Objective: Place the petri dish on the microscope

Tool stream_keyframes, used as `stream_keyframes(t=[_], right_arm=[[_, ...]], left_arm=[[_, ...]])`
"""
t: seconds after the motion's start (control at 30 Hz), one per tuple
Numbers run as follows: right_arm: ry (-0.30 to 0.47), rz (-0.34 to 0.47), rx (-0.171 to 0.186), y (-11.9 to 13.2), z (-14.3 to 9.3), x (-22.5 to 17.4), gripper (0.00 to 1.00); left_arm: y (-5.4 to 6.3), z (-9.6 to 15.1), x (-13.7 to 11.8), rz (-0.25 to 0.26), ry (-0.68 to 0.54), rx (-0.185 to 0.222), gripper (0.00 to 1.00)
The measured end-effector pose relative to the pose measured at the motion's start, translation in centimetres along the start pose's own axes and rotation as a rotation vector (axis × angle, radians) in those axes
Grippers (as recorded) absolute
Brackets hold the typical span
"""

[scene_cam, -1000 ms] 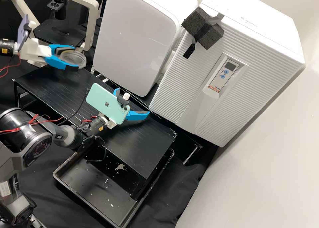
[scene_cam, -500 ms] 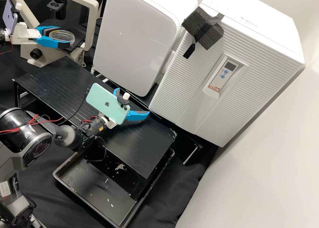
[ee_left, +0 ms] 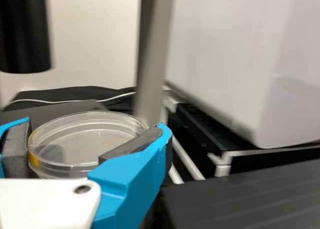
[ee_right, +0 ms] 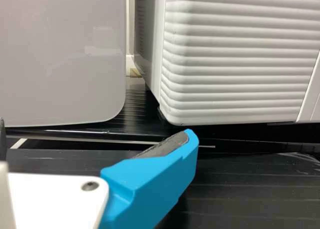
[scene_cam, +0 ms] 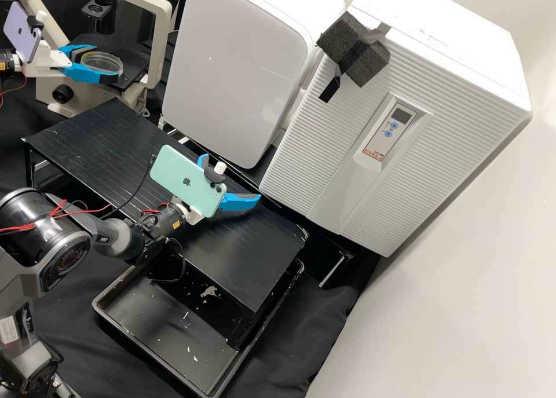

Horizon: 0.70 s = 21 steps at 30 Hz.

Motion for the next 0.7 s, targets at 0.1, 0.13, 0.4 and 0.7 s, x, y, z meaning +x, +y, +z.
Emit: stream_keyframes(t=[0.1,0.13,0.4,0.7], right_arm=[[0.000,0.000,0.000,0.0,0.0,0.0,1.00],[0.000,0.000,0.000,0.0,0.0,0.0,1.00],[0.000,0.000,0.000,0.0,0.0,0.0,1.00],[0.000,0.000,0.000,0.0,0.0,0.0,1.00]], left_arm=[[0.4,-0.7,0.4,0.006,0.036,-0.008,0.00],[0.5,-0.9,0.5,0.013,0.043,-0.004,0.00],[0.5,-2.0,2.4,0.003,0.088,0.019,0.00],[0.7,-3.1,4.2,0.014,0.146,0.041,0.00]])
